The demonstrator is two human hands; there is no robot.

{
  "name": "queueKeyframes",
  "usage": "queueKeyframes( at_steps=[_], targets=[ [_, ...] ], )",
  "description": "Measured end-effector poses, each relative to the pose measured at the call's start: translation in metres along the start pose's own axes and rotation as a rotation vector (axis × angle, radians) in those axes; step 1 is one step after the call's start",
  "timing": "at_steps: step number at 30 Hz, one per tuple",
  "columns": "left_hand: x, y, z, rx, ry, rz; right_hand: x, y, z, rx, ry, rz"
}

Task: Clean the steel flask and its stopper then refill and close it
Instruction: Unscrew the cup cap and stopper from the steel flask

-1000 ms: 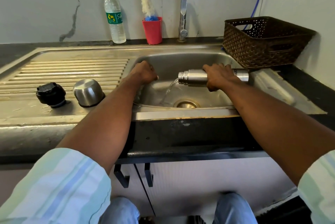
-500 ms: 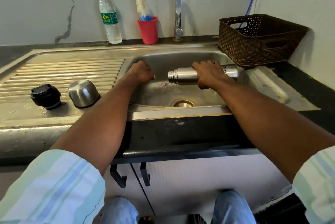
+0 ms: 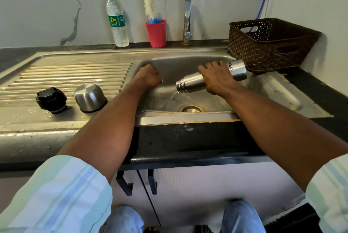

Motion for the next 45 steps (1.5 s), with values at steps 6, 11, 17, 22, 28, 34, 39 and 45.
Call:
queueKeyframes(
  at_steps=[6,11,17,22,28,34,39,45],
  targets=[
    [-0.005,-0.004,0.001,0.011,0.01,0.007,-0.001,0.0,0.007,-0.054,-0.062,0.007],
    [-0.006,-0.006,0.001,0.026,0.014,0.014,0.002,0.006,0.009,-0.17,-0.16,0.037],
    [-0.007,-0.007,-0.001,0.011,0.019,0.029,0.002,0.014,0.012,-0.321,-0.169,0.025],
    [-0.009,-0.009,-0.001,0.022,0.01,0.021,0.002,0.021,0.012,-0.426,-0.191,0.036],
    [-0.01,-0.01,0.0,0.014,0.015,0.026,0.004,0.025,0.012,-0.459,-0.206,0.021],
    [-0.011,-0.01,0.0,0.024,0.021,0.031,0.003,0.022,0.011,-0.45,-0.184,-0.014],
    [-0.009,-0.01,0.0,0.024,0.016,0.034,0.002,0.019,0.013,-0.387,-0.166,-0.027],
    [-0.009,-0.008,0.0,0.013,-0.008,0.072,0.002,0.012,0.015,-0.116,-0.128,-0.108]
  ],
)
Point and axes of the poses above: each hand's wrist, its own x-axis towards the middle knuckle, its own z-axis out of the back of the hand, y = z × x, the point moved 3 cm from there along x, towards the middle knuckle, and after that the axes turned 12 degrees about y, right-handed, at the moved point
